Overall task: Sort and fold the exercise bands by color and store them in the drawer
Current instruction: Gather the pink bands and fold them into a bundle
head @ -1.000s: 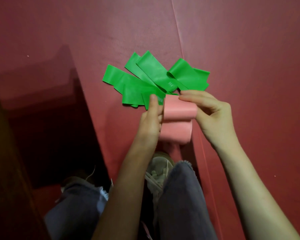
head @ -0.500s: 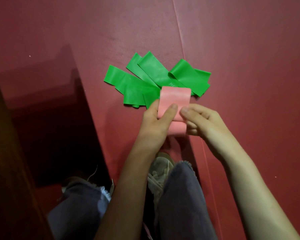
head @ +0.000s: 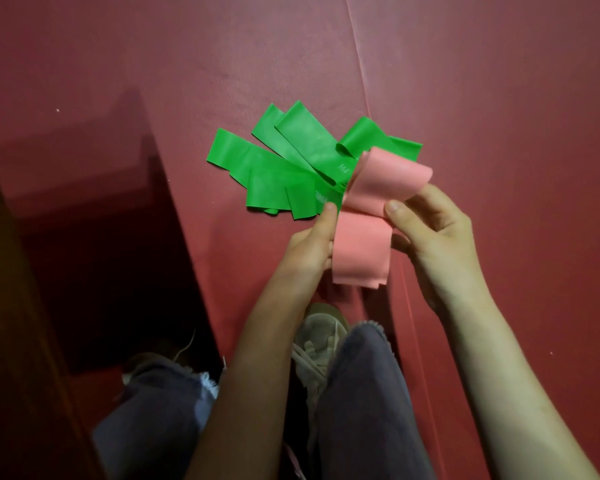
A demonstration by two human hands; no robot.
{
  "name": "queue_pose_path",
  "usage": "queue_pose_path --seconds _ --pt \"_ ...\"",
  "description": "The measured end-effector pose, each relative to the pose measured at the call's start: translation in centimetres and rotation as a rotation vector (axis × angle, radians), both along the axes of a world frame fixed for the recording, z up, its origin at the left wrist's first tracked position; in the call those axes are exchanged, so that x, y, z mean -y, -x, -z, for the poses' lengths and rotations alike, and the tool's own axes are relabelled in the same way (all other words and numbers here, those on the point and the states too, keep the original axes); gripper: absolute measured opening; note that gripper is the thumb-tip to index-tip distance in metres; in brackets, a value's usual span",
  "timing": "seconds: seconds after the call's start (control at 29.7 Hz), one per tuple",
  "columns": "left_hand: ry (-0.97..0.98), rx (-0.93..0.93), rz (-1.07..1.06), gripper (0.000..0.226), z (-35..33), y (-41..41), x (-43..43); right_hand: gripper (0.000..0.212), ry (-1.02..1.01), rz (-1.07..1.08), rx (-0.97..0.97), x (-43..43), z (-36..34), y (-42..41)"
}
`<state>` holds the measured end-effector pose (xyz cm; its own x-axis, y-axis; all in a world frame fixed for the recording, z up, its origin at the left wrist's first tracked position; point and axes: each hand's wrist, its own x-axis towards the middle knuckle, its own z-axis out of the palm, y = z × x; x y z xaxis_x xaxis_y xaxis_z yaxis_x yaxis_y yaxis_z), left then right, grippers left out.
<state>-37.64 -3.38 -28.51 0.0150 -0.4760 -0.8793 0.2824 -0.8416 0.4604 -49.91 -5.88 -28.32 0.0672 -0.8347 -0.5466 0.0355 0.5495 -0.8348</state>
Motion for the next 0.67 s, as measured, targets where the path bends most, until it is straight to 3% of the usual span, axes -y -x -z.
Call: queue_pose_path --seconds 0.17,0.37,0.57,0.67 --pt "-0.088 -0.054 0.016 0.073 0.0 -0.2 -0.1 0.035 0.127 -0.109 0.01 0.1 0.1 0.4" --pt "-0.065 -0.189 -0.182 0.059 -0.8 -0.1 0.3 0.046 0.142 -0.262 -0.052 0.2 0.0 0.0" --pt "0.068 -0.038 -0.149 0.017 -1.0 0.1 -0.3 0.032 -0.026 -0.081 0.136 0.5 0.1 -0.9" --pt "0.126 0.026 -0.138 0.012 -1.0 0.3 -0.4 0.024 -0.1 0.048 0.209 0.7 0.3 -1.1"
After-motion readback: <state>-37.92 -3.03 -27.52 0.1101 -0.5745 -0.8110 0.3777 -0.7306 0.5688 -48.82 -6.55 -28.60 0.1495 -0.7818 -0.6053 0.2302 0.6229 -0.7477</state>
